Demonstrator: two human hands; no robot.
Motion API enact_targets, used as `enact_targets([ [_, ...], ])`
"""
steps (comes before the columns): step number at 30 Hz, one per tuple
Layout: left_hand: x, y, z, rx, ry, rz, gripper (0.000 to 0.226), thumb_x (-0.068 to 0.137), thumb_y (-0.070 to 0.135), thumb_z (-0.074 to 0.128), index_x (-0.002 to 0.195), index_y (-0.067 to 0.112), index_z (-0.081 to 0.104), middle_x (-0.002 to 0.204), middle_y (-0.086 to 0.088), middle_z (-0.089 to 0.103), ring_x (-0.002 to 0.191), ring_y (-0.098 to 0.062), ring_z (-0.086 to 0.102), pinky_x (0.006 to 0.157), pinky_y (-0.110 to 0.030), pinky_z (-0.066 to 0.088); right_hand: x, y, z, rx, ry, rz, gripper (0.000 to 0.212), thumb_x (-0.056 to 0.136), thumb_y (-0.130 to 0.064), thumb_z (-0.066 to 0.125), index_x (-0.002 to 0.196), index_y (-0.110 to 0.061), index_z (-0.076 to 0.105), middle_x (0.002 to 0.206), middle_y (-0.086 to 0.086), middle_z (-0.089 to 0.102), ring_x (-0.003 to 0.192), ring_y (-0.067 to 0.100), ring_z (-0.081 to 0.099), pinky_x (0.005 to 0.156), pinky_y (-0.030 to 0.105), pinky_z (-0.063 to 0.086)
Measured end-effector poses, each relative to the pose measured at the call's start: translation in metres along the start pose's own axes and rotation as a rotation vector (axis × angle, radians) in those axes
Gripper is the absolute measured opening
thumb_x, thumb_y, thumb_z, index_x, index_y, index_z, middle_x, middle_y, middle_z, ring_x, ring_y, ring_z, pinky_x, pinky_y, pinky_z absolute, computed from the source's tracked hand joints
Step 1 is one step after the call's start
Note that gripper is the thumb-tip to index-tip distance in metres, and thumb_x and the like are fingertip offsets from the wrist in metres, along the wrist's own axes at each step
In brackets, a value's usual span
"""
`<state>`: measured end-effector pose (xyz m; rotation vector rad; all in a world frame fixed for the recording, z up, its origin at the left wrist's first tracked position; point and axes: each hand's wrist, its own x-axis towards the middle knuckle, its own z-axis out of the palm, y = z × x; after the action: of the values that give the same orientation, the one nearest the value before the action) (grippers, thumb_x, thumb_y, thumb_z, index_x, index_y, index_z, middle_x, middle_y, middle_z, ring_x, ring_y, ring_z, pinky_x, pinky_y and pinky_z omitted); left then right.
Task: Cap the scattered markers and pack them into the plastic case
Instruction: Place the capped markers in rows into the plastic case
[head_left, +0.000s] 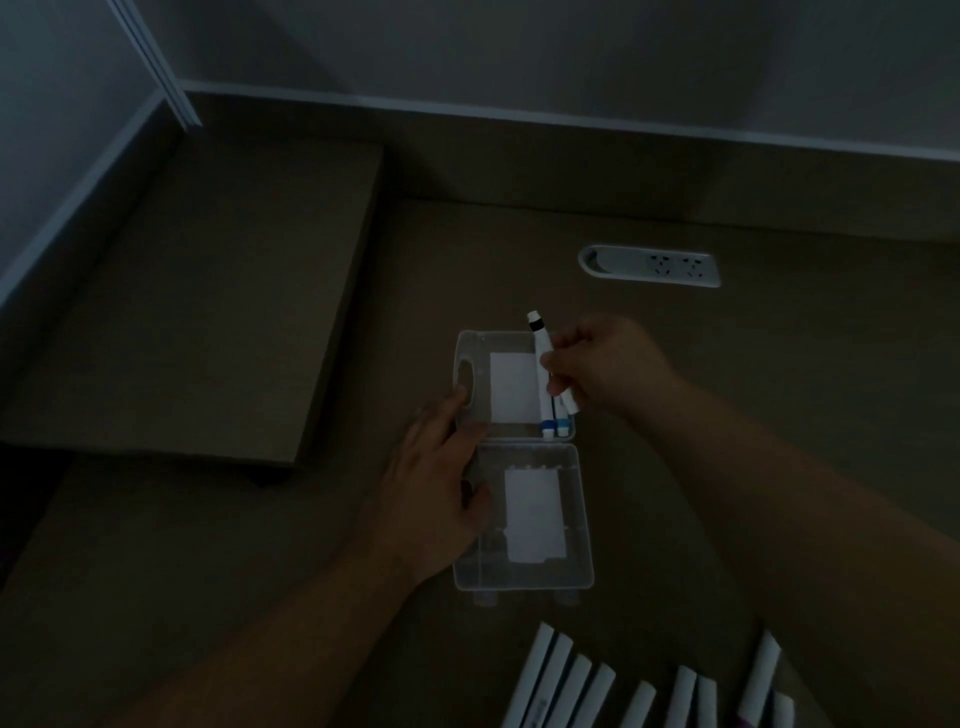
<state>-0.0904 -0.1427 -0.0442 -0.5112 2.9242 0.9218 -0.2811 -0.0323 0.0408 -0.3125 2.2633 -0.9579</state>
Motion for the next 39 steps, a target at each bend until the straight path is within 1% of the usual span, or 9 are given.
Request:
enact_targets([
  [5,0.000,-0.001,0.001,0.006,0.014,0.007,0.073,0.086,0.047,0.062,0.151,0.040,0.029,0.165,0.012,0.001,0.151,-0.016,0.005,0.121,-0.046,0.019,-0.001,-0.005,-0.004,-0.004,-0.054,-0.010,0.011,0.092,-0.016,0.066,0.101,-0.019,0.063,0.080,0.001,0.074,0.049,0.002,0.063,0.045,0.018,0.047],
  [9,0.001,0.001,0.000,0.020,-0.003,-0.005,0.074,0.087,0.047,0.062,0.151,0.043,0.027,0.165,0.012,0.000,0.151,-0.015,0.004,0.122,-0.045,0.018,0.003,-0.006,0.002,-0.212,-0.041,-0.105,0.010,0.089,-0.020,0.069,0.087,-0.027,0.062,0.082,-0.002,0.067,0.075,0.008,0.066,0.068,0.028,0.055],
  [12,0.001,0.001,0.000,0.019,0.002,-0.011,0.071,0.087,0.047,0.063,0.149,0.044,0.030,0.165,0.013,0.000,0.151,-0.015,0.004,0.121,-0.044,0.018,0.009,-0.002,0.008,-0.301,-0.015,-0.117,0.007,0.088,-0.025,0.069,0.095,-0.024,0.067,0.089,-0.002,0.064,0.083,0.011,0.063,0.079,0.036,0.056],
  [18,-0.001,0.000,0.000,-0.006,0.011,-0.002,0.070,0.087,0.046,0.062,0.149,0.044,0.031,0.164,0.017,-0.002,0.150,-0.014,0.004,0.119,-0.041,0.017,0.012,0.017,-0.003,-0.205,0.075,0.000,0.015,0.090,-0.024,0.067,0.079,-0.024,0.057,0.082,0.000,0.061,0.074,0.010,0.059,0.056,0.025,0.043],
  [21,-0.001,-0.001,0.001,-0.006,0.012,0.000,0.071,0.086,0.047,0.062,0.150,0.043,0.030,0.165,0.015,0.000,0.151,-0.016,0.006,0.119,-0.045,0.019,0.009,0.033,-0.015,-0.289,0.104,0.053,0.016,0.090,-0.025,0.067,0.079,-0.026,0.055,0.085,0.001,0.059,0.076,0.012,0.057,0.062,0.028,0.046],
  [26,0.001,-0.001,0.005,0.007,-0.002,-0.015,0.072,0.086,0.049,0.061,0.150,0.044,0.028,0.164,0.018,-0.004,0.150,-0.017,0.008,0.119,-0.048,0.024,0.002,0.068,-0.028,-0.464,0.154,0.098,0.013,0.086,-0.028,0.070,0.093,-0.018,0.067,0.088,0.005,0.065,0.081,0.018,0.063,0.074,0.038,0.056],
  [29,0.001,-0.003,0.006,0.023,0.021,-0.013,0.071,0.087,0.050,0.061,0.150,0.042,0.030,0.164,0.017,-0.002,0.150,-0.017,0.008,0.119,-0.048,0.025,-0.001,0.077,-0.029,-0.629,0.116,0.036,0.016,0.089,-0.029,0.066,0.099,-0.017,0.068,0.088,0.004,0.063,0.079,0.017,0.062,0.068,0.032,0.053],
  [33,0.001,-0.004,0.006,0.043,0.016,-0.025,0.070,0.087,0.048,0.062,0.149,0.041,0.031,0.164,0.018,-0.002,0.150,-0.016,0.009,0.118,-0.050,0.029,-0.002,0.080,-0.035,-0.850,0.001,-0.191,0.021,0.091,-0.028,0.063,0.111,-0.021,0.067,0.110,0.002,0.062,0.099,0.017,0.059,0.089,0.036,0.052],
  [39,0.001,-0.002,0.004,0.049,0.022,-0.026,0.069,0.087,0.047,0.063,0.149,0.040,0.033,0.165,0.015,0.002,0.150,-0.017,0.011,0.117,-0.050,0.030,0.000,0.082,-0.047,-0.951,-0.107,-0.382,0.021,0.089,-0.026,0.065,0.110,-0.027,0.066,0.116,-0.003,0.054,0.110,0.016,0.051,0.091,0.030,0.044],
])
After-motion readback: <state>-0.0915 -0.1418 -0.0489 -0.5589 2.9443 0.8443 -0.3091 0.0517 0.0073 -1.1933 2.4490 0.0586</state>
